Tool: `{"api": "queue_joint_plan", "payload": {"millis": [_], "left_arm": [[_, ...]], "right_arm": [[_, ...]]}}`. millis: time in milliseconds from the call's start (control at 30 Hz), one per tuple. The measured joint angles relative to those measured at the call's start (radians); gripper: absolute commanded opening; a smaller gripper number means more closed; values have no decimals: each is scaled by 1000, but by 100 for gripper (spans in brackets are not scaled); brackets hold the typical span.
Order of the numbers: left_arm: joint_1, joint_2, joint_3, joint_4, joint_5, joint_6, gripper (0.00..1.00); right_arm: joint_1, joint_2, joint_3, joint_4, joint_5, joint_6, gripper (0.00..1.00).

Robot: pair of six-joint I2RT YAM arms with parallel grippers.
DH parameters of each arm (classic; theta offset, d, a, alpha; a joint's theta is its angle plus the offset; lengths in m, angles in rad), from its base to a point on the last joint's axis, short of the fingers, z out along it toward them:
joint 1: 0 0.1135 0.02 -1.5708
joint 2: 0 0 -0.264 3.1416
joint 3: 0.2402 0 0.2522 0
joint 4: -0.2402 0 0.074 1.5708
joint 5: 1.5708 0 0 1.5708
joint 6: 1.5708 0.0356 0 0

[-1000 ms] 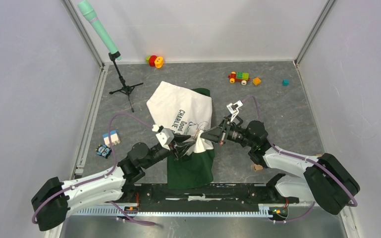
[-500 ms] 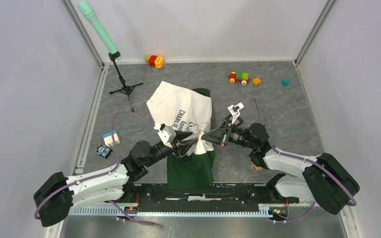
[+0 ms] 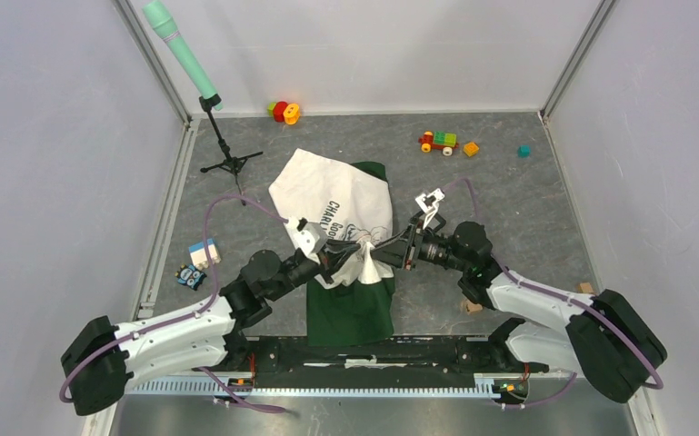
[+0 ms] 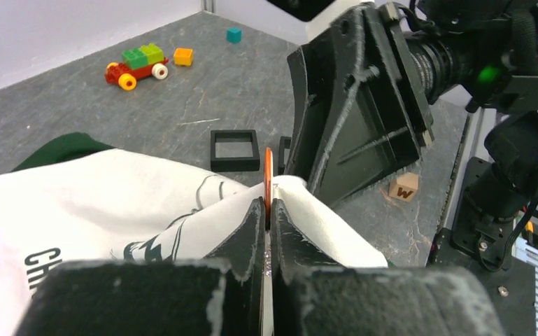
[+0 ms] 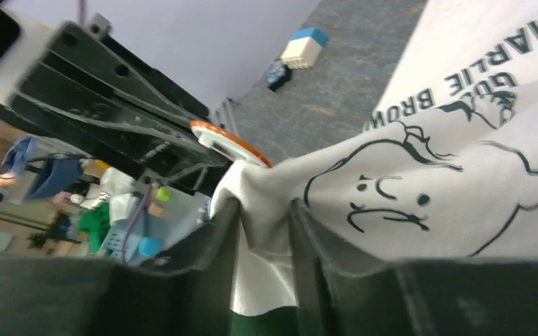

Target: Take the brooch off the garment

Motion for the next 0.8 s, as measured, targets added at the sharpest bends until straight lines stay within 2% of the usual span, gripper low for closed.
{"api": "queue_joint_plan", "payload": {"millis": [100,133,200,300,433,533,633,800], "left_arm": [[0,-8,71,-137,-41,-42,2],[0,-8,92,-175,-50,-57,2],[0,-4,149,-264,-71,-95,2],[0,10,196,-336,-73,-147,2],[6,35,211,-381,-52,-218,2],[23,47,211,-384,-16,-277,2],[53,49,211,-368,35,-336,2],[100,49,205,-314,111,-417,2]], "right_arm": [[0,-47,47,-175,40,-135,71],[0,-66,64,-230,63,-185,75],[0,-109,80,-301,95,-267,77],[-2,-158,81,-338,116,-346,78],[-2,-202,56,-309,119,-364,78],[-2,-232,6,-242,128,-340,76],[-2,-233,-23,-188,137,-298,67],[-2,-202,-41,-75,137,-202,63]]}}
